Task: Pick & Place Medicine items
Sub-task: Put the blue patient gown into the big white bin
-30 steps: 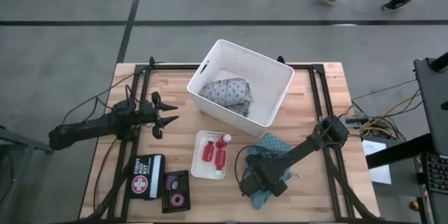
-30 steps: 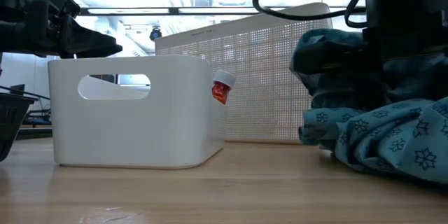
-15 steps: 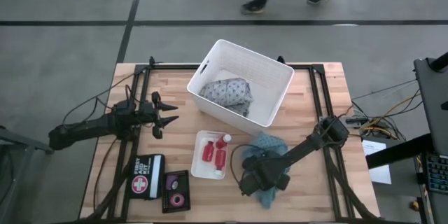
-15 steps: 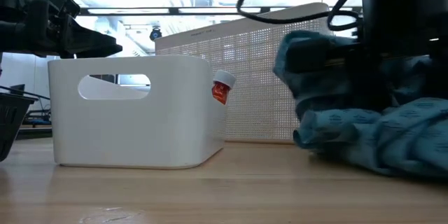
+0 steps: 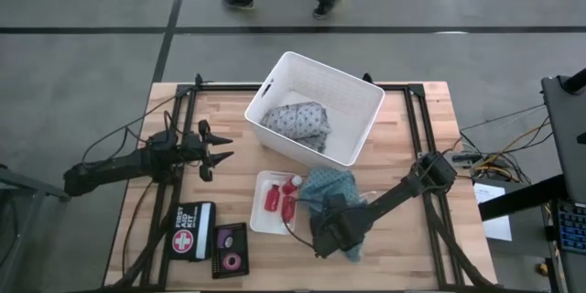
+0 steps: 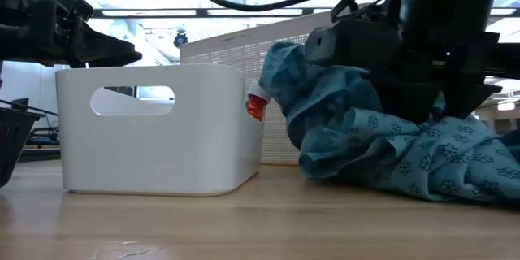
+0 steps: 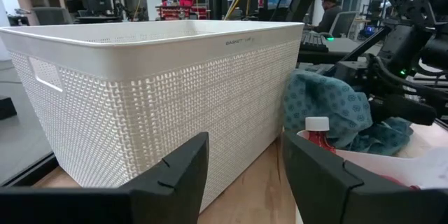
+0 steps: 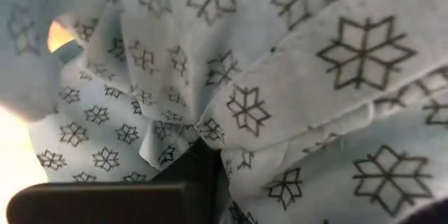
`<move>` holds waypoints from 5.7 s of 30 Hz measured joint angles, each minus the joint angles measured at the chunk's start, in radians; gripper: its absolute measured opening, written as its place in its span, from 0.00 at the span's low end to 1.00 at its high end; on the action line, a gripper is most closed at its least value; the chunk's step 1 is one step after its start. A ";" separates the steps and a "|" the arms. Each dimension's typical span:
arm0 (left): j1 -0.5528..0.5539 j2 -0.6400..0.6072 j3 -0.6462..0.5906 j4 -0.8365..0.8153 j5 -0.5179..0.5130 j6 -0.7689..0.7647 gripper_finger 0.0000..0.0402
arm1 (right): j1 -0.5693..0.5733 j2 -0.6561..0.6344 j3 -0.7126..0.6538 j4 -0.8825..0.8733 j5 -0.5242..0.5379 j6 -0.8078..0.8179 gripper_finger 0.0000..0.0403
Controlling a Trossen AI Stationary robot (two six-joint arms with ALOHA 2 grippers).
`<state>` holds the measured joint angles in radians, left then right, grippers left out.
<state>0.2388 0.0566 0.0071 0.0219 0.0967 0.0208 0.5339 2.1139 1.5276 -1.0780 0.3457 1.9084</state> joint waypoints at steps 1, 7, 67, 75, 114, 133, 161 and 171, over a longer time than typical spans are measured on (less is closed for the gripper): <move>0.000 0.000 0.000 0.000 0.000 0.000 0.46 | 0.000 0.000 0.000 0.004 0.004 -0.015 0.18; 0.000 0.000 0.000 0.000 0.000 0.000 0.46 | 0.000 0.000 0.000 0.020 0.029 -0.071 0.18; 0.000 0.006 0.000 0.004 0.000 0.000 0.46 | 0.117 -0.125 0.476 -0.196 1.203 -0.675 0.14; 0.000 0.006 0.000 0.000 0.000 0.000 0.46 | 0.037 -0.330 0.487 -0.199 1.111 -0.848 0.16; 0.000 0.006 0.000 0.000 0.000 0.000 0.46 | -0.759 -0.521 -0.170 0.265 -0.064 -1.475 0.16; 0.000 0.006 0.000 0.000 0.000 0.000 0.46 | -0.916 -0.257 -0.173 0.243 -0.316 -1.450 0.16; 0.000 0.006 0.000 0.000 0.000 0.000 0.46 | -0.906 -0.206 -0.175 0.307 -0.324 -1.451 0.50; 0.000 0.006 0.000 0.000 0.000 0.000 0.46 | -0.906 -0.208 -0.175 0.305 -0.321 -1.461 0.77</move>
<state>0.2390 0.0628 0.0071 0.0220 0.0967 0.0208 -0.3725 1.9064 1.3525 -0.7731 0.0249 0.4474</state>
